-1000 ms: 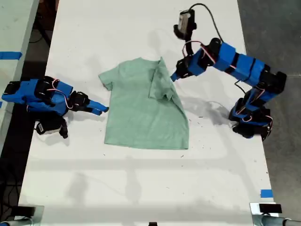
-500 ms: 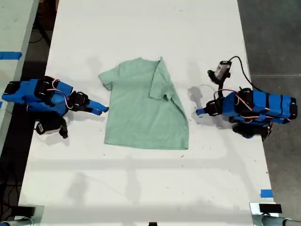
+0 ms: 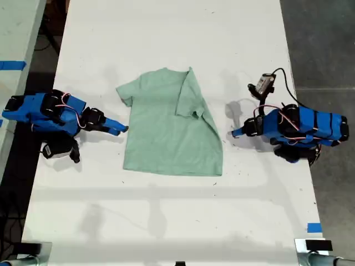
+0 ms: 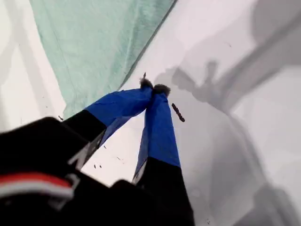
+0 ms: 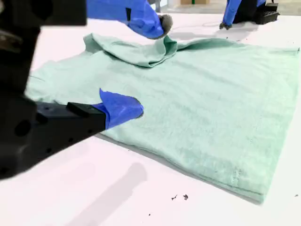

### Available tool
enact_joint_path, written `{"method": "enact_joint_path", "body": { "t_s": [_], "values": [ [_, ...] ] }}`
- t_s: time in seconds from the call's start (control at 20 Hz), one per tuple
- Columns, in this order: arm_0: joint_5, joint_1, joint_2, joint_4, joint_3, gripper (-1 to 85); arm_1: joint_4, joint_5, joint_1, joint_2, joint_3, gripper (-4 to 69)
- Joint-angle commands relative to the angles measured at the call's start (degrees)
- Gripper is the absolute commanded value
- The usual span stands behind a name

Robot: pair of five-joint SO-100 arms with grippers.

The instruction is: Fold t shirt

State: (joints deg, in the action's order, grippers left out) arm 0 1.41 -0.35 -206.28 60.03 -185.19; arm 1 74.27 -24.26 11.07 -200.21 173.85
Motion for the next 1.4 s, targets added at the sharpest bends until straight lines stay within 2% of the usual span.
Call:
{"method": "enact_joint_path", "body": {
  "t_s": [0.0,1.35],
  "values": [
    [0.35,0.79,-0.35,-0.26,0.0,22.4,0.26,1.23,-0.44,-0.79,2.02,0.6],
    [0.35,0.79,-0.35,-0.26,0.0,22.4,0.62,2.55,-0.44,-0.79,2.2,0.6]
  ]
}}
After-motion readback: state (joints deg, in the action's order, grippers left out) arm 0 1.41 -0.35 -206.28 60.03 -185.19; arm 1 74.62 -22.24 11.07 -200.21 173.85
